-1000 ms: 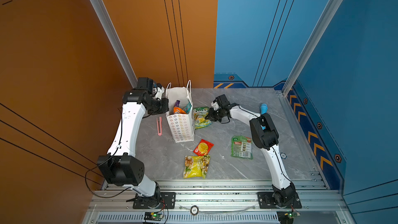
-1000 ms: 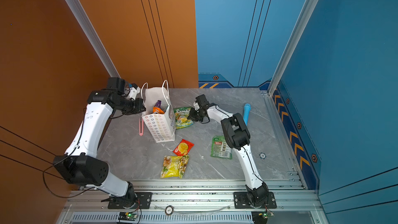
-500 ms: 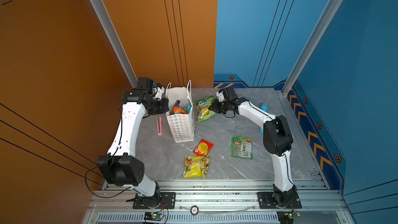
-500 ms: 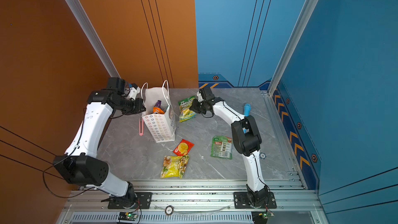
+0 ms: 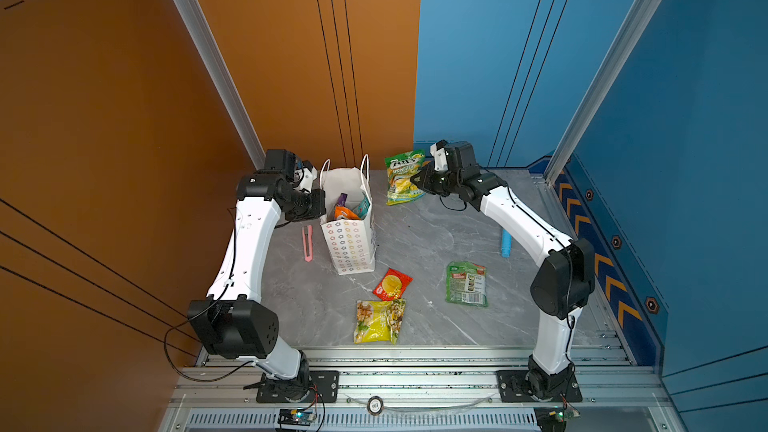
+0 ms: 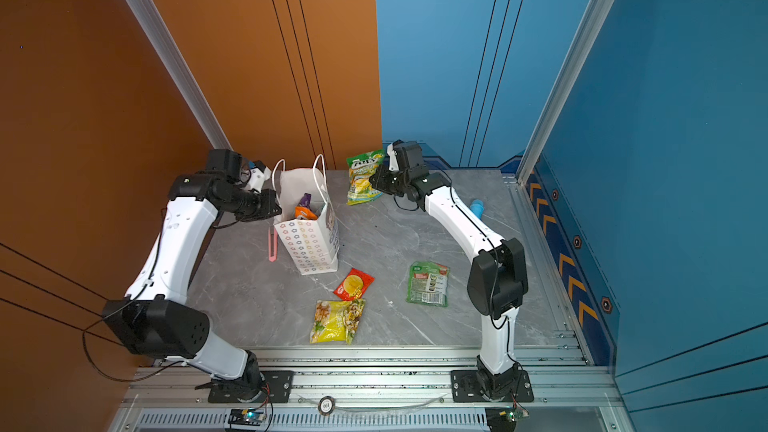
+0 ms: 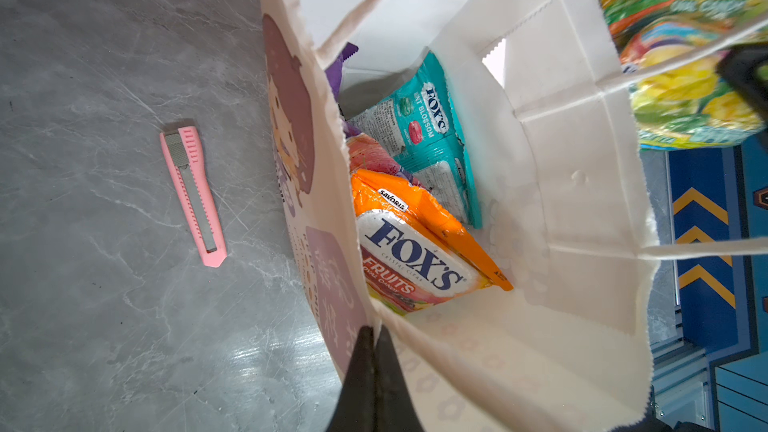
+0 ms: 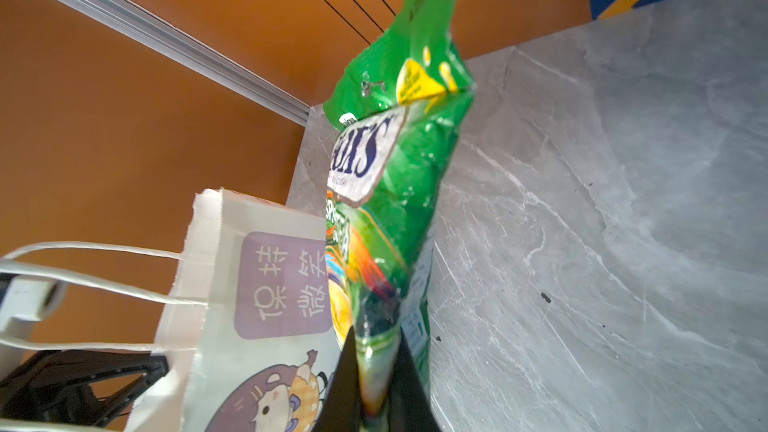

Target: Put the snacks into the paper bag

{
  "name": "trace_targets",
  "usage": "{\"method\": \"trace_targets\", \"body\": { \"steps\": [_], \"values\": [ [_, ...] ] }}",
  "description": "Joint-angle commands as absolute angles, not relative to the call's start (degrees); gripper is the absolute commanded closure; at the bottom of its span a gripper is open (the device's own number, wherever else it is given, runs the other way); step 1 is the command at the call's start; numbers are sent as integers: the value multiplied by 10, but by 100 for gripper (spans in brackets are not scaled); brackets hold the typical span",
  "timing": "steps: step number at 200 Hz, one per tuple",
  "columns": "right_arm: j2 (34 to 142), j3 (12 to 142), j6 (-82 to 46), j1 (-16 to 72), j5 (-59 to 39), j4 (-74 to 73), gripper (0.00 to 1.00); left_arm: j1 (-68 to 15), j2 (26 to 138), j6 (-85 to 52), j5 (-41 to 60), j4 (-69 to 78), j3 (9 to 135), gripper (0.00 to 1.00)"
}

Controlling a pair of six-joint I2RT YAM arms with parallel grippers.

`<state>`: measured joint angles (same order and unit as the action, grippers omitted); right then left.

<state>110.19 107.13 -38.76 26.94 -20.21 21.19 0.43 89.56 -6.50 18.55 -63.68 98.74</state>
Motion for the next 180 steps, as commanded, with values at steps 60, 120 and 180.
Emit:
{"method": "trace_targets", "body": {
  "steps": [60, 120, 180],
  "values": [
    [1052, 1180, -366, 298, -145, 200, 100, 1, 877, -63, 205, -630, 990, 100],
    [1101, 1304, -367, 315, -143, 205, 100, 0, 878, -63, 205, -630, 992, 100],
    [1179, 1431, -381, 355, -141, 194, 100, -3, 879, -65, 205, -630, 992, 100]
  ]
}}
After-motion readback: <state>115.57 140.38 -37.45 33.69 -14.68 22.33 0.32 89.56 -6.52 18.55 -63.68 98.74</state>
